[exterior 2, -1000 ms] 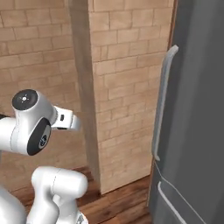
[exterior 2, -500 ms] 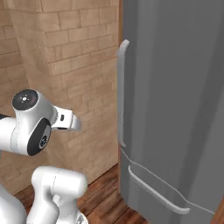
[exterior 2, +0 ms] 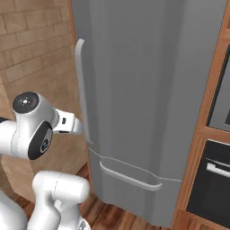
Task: Retrieve the steak from the fridge and place it on the saucepan with marinade on the stove.
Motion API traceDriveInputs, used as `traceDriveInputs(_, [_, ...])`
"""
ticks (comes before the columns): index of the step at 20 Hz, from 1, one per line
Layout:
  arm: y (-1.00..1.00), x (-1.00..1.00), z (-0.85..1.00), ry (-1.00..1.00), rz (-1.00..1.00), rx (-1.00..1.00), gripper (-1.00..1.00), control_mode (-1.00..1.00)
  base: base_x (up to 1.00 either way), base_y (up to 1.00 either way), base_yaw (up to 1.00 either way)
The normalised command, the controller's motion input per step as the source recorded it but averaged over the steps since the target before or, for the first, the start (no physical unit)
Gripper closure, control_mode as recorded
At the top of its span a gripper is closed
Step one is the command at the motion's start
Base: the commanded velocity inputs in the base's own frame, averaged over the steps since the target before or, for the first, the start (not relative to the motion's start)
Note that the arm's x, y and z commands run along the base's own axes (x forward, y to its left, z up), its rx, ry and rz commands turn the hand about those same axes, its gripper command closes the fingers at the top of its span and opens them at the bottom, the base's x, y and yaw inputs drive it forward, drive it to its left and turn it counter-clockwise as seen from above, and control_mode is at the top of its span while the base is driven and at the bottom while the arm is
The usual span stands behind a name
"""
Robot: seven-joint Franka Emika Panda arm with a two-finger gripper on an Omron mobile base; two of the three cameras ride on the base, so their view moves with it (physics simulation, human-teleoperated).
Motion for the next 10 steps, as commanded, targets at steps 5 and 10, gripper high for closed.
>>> traceDriveInputs(5, [0.0,0.0,0.0,0.0,0.0,0.0,-1.0,1.0,0.03,0.0,-0.51])
traceDriveInputs(10, [0.0,0.0,0.0,0.0,0.0,0.0,-1.0,1.0,0.05,0.12,-0.25])
